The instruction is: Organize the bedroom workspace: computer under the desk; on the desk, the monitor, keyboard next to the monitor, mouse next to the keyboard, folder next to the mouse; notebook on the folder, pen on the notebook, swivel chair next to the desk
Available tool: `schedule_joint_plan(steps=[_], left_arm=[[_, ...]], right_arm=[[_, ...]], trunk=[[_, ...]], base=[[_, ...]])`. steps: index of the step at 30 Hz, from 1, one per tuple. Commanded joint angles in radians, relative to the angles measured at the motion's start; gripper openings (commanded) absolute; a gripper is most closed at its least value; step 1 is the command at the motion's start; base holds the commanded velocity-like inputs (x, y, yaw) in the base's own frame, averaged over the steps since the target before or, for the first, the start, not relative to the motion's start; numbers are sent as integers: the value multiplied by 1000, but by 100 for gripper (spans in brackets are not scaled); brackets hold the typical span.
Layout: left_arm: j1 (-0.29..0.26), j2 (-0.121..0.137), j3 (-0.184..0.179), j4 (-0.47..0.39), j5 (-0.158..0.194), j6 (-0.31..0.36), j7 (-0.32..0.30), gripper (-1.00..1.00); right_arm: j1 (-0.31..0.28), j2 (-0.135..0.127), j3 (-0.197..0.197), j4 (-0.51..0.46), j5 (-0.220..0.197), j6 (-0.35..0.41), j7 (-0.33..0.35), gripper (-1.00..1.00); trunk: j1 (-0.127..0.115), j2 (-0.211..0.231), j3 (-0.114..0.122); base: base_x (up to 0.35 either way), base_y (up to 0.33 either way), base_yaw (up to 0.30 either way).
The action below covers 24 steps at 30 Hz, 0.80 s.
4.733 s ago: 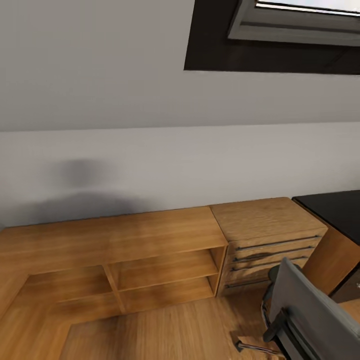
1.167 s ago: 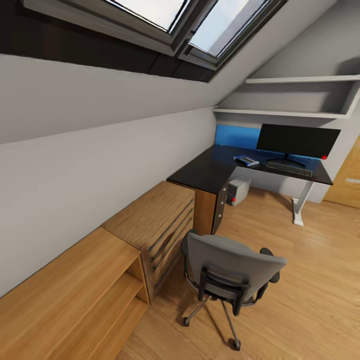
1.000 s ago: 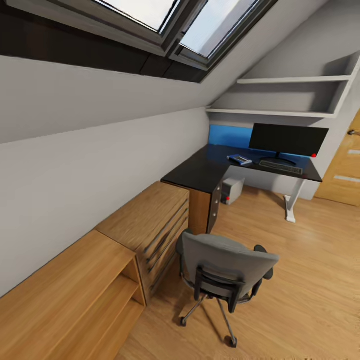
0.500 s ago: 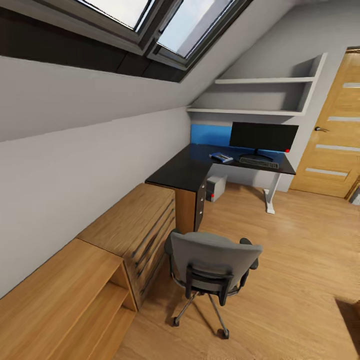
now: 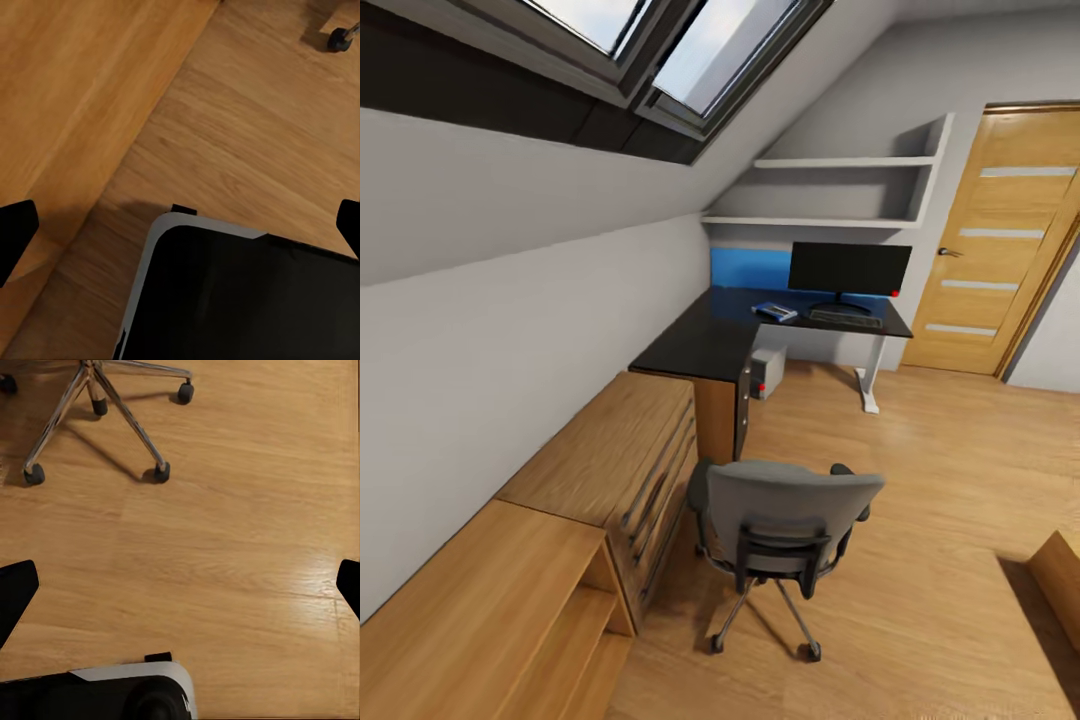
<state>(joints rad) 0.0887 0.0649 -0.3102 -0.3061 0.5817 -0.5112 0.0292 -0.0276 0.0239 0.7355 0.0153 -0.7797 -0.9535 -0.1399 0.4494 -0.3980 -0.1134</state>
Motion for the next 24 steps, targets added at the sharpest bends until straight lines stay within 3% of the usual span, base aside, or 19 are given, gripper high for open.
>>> schedule_joint_plan(steps=[1, 24], left_arm=[[0, 1, -9, -2, 9, -2, 3, 100], [0, 2, -6, -2, 10, -3, 7, 100]], right_arm=[[-1, 1, 8, 2, 2, -2, -10, 100], [-1, 1, 8, 2, 2, -2, -10, 100]], trunk=[[1, -2, -2], [1, -2, -2]], base=[[0, 200, -254], [0, 25, -255]])
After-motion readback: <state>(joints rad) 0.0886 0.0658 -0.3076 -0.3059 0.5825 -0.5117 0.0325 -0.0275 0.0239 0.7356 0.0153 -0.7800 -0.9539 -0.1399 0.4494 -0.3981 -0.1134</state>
